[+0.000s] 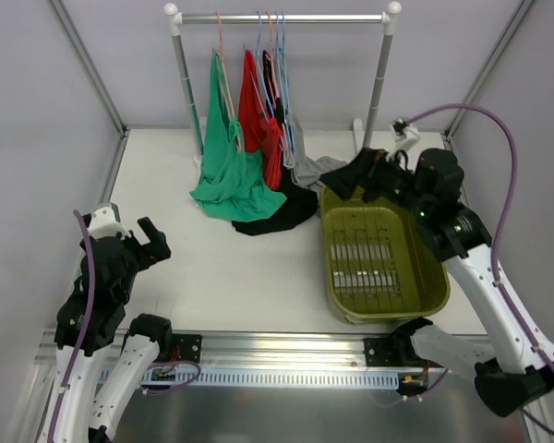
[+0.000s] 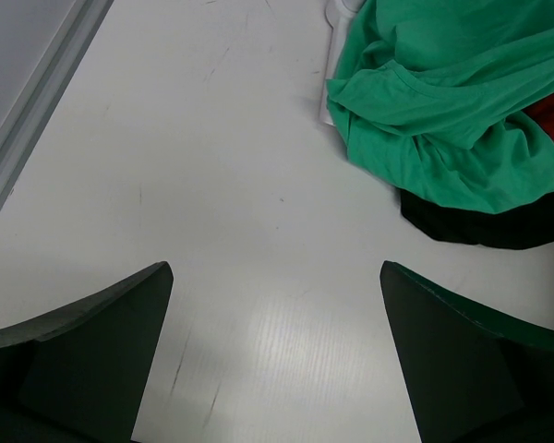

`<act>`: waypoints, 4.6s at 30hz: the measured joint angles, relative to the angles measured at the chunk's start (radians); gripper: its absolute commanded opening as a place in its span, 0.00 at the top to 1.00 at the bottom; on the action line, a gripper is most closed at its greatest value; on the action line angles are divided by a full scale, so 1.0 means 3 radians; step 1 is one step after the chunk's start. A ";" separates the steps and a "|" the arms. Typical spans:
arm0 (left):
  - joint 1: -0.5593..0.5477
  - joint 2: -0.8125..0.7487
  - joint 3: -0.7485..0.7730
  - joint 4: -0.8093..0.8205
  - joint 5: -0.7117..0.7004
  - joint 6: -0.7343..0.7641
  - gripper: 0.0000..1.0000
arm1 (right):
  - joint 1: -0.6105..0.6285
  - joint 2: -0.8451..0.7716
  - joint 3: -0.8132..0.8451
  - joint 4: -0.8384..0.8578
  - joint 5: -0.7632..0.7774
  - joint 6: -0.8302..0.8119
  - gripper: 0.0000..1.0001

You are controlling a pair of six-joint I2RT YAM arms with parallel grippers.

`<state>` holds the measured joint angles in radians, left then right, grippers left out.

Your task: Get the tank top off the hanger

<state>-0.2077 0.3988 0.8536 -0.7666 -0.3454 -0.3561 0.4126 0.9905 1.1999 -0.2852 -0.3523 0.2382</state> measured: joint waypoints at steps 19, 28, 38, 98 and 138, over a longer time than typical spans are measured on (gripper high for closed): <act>0.0000 0.0076 -0.0009 0.0001 0.0103 0.0000 0.01 | 0.1301 0.3143 0.3606 -0.0045 0.0959 -0.1200 0.21; 0.0000 0.0076 -0.0025 0.0001 0.0134 0.0000 0.01 | 0.1349 0.3700 0.3807 0.0095 0.1474 -0.1537 0.22; 0.0000 0.0075 -0.0038 0.0003 0.0163 0.0000 0.01 | 0.1345 0.3759 0.3877 0.0376 0.1600 -0.1525 0.40; 0.0000 -0.0008 -0.0057 0.0005 0.0163 0.0000 0.01 | 0.1101 0.3525 0.2876 0.1706 0.1733 -0.0712 1.00; 0.0000 -0.0008 -0.0057 0.0006 0.0161 0.0000 0.01 | 0.1063 0.2155 0.0930 0.2571 0.1321 -0.0539 1.00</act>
<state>-0.2077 0.3965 0.8364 -0.7647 -0.2970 -0.3561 0.7315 1.6371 1.4788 0.4862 0.0441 0.0765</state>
